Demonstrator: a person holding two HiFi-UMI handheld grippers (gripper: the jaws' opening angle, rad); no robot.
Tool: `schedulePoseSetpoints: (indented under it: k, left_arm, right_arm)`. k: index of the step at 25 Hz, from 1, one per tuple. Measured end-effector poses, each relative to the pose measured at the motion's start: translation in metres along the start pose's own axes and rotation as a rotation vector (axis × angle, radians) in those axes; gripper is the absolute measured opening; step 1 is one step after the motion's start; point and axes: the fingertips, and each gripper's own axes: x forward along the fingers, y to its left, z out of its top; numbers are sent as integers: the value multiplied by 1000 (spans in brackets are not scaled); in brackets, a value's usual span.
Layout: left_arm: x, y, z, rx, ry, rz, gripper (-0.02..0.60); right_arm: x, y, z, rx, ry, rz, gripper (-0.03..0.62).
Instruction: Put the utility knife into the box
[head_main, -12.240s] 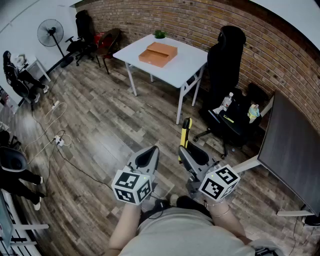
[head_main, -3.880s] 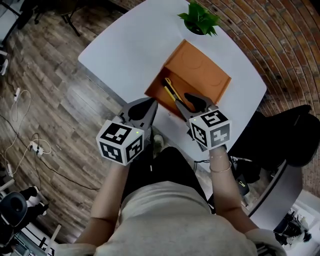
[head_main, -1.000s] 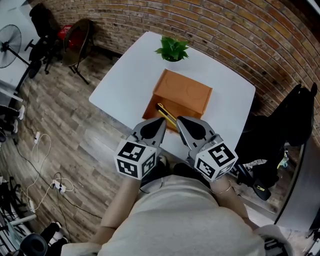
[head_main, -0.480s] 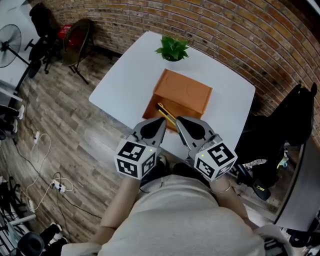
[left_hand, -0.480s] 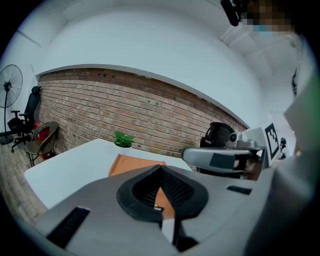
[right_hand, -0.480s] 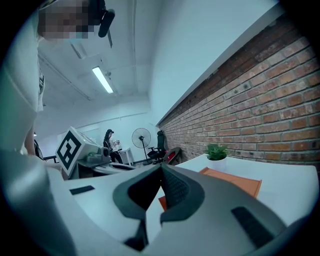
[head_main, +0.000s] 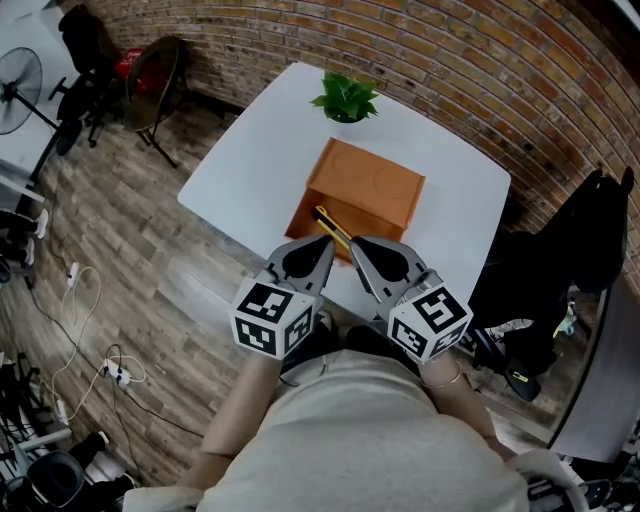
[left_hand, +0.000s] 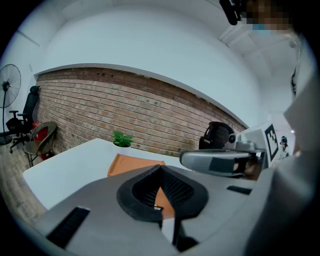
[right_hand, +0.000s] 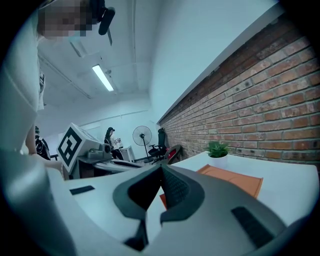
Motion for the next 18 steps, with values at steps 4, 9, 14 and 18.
schedulePoseSetpoints:
  k: [4, 9, 14, 18]
  left_arm:
    - [1, 2, -4, -6, 15, 7, 6]
    - [1, 3, -4, -9, 18, 9, 6]
    - [1, 5, -3, -15, 18, 8, 6]
    - [2, -1, -5, -21, 15, 2, 6]
  right_arm:
    - [1, 1, -2, -3, 5, 5, -2]
    - [2, 1, -5, -3, 17, 9, -2]
    - [2, -1, -6, -4, 24, 6, -2]
    - [-3, -3, -11, 0, 37, 5, -2]
